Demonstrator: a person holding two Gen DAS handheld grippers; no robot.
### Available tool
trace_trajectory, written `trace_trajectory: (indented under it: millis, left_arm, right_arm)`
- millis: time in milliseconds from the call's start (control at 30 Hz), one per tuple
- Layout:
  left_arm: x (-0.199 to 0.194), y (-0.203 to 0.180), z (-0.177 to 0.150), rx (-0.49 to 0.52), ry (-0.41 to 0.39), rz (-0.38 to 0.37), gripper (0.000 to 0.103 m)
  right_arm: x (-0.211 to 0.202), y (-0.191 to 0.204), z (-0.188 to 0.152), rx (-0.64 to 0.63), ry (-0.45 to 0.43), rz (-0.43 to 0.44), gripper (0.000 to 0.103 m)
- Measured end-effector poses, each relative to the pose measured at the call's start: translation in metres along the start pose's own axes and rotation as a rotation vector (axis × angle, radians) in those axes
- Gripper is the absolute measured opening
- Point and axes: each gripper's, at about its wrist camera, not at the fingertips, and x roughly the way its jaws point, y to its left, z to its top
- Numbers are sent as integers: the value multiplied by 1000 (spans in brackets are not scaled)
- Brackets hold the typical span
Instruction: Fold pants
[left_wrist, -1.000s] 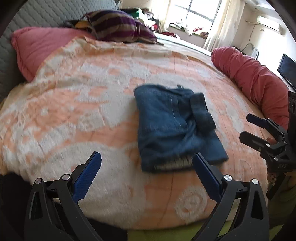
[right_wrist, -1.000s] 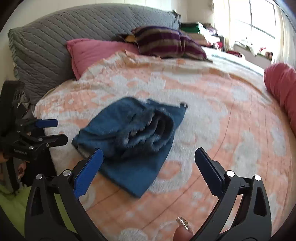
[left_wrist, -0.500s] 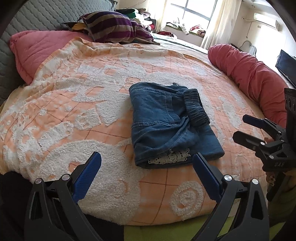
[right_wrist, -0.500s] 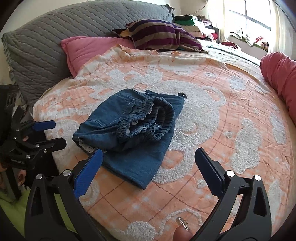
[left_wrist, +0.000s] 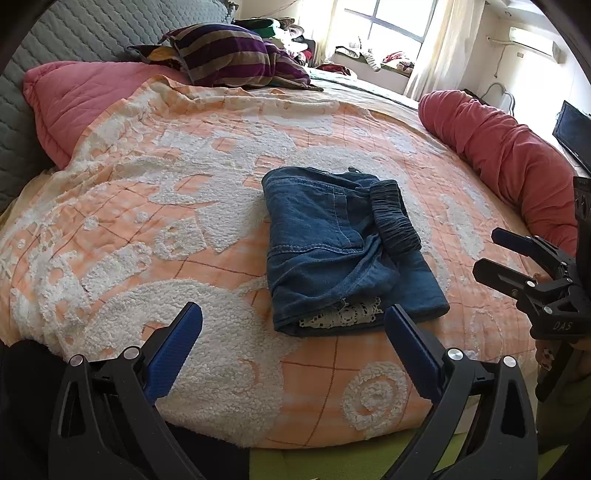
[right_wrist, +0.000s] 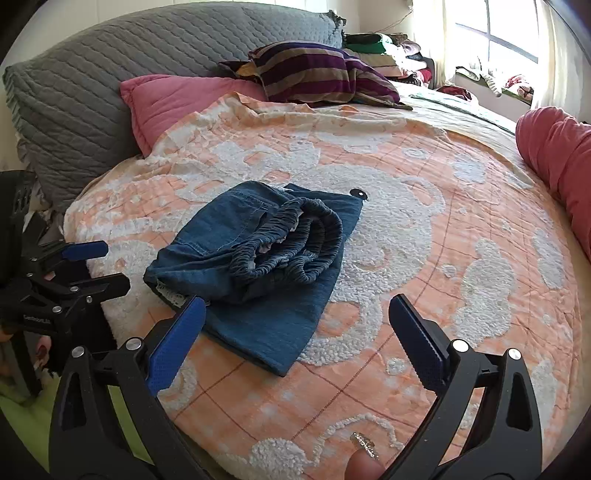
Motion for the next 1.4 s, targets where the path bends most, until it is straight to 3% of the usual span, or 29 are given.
trace_trajectory:
  millis: [1400]
  left_arm:
    - [-2, -5, -1, 13, 6, 19, 98]
  right_arm:
    - [-3, -4, -5, 28, 3, -21, 94]
